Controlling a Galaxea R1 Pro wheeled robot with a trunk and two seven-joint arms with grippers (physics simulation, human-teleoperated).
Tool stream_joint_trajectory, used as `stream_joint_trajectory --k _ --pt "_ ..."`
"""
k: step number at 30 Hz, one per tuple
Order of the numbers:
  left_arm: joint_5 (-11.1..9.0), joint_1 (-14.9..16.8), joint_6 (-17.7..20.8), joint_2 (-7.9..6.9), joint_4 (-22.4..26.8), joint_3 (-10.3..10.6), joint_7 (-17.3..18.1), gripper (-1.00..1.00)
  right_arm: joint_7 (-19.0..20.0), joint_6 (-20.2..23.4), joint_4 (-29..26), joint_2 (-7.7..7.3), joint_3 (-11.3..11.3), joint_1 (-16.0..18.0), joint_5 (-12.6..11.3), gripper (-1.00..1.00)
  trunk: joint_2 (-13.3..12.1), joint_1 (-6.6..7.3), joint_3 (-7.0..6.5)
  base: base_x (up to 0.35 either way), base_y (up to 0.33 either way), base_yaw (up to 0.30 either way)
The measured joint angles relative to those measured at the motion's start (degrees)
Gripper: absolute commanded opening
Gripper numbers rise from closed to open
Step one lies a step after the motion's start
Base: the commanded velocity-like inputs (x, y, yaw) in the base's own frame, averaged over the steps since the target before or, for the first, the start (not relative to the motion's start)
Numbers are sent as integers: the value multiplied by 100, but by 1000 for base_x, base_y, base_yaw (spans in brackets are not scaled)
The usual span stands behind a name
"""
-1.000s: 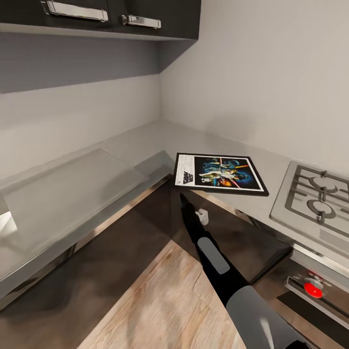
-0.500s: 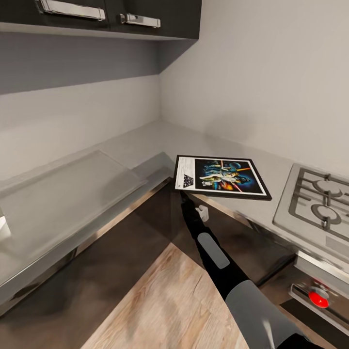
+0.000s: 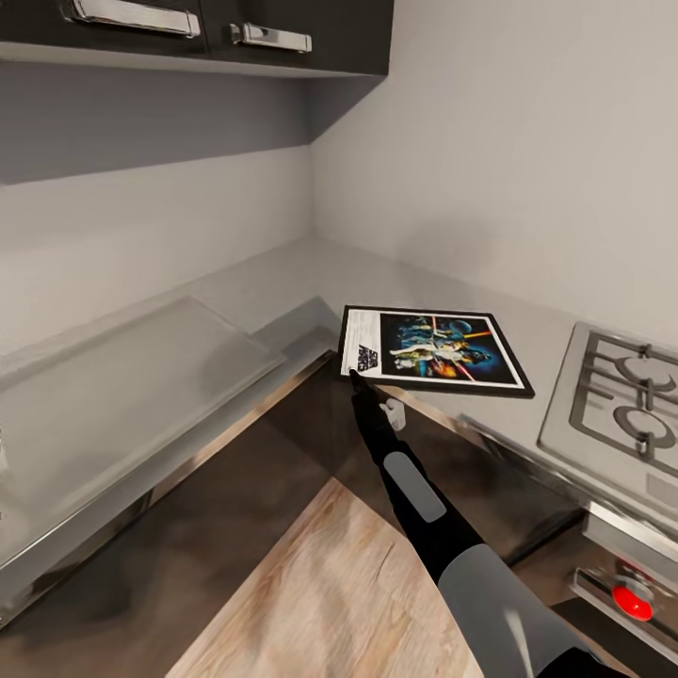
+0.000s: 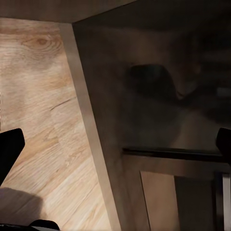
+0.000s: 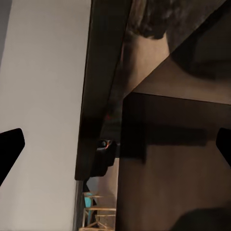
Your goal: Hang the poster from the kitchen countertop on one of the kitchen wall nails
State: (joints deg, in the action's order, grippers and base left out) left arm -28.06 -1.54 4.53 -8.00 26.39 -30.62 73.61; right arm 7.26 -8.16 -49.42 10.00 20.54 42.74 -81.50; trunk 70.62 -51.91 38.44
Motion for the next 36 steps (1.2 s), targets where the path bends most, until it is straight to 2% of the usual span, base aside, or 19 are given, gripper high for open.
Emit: stream_joint_trajectory --k 8,36 --pt "-1 0 0 0 2 1 0 100 0 0 9 0 0 0 0 100 0 0 0 51 109 0" --pt "-2 0 0 0 -1 1 0 100 -1 -1 11 0 1 0 1 100 0 -1 0 3 3 0"
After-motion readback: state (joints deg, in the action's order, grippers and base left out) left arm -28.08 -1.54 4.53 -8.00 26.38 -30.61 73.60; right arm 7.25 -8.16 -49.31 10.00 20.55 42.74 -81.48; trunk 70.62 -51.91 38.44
